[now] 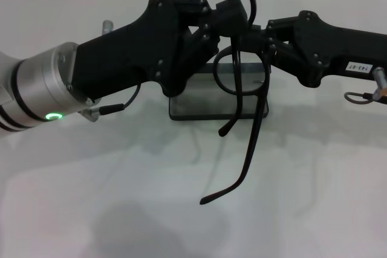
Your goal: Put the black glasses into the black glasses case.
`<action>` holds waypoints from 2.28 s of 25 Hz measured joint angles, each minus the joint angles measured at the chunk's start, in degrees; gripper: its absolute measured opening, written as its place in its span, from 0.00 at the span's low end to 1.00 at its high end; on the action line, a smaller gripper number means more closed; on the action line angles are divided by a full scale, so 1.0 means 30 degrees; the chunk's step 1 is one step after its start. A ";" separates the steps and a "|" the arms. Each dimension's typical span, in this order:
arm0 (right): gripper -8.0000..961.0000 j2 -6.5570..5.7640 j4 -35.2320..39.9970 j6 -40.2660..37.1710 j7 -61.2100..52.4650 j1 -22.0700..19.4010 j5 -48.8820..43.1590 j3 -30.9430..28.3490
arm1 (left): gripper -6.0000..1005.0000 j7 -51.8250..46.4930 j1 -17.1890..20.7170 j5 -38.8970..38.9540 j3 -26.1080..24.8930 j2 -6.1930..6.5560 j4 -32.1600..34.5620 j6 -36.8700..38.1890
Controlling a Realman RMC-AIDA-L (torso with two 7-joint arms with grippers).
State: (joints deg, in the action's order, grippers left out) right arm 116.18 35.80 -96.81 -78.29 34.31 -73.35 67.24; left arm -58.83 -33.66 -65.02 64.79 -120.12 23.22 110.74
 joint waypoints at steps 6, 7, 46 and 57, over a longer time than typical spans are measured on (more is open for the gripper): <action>0.08 -0.0025 -0.0322 0.0005 0.0229 0.0018 0.0195 -0.0014 | 0.05 0.0014 0.0000 0.0027 0.0112 -0.0038 -0.0014 -0.0069; 0.08 -0.0026 -0.0324 -0.0004 0.0238 0.0024 0.0268 0.0013 | 0.05 0.0038 -0.0001 0.0030 0.0113 -0.0048 -0.0055 -0.0096; 0.08 -0.0178 -0.0382 0.0041 0.0624 -0.0371 0.1108 -0.0378 | 0.04 0.0863 0.0368 0.1003 0.0041 -0.0002 -0.0924 -0.0323; 0.08 -0.0106 -0.0732 -0.6079 0.2769 -0.1425 0.2685 -0.6075 | 0.04 0.0811 0.0334 0.0286 0.0655 0.0096 -0.0912 -0.0382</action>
State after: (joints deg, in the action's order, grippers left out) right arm 115.86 33.60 -115.05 -69.98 30.03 -65.29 49.01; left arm -56.40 -32.66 -64.16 66.75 -119.84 20.48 109.59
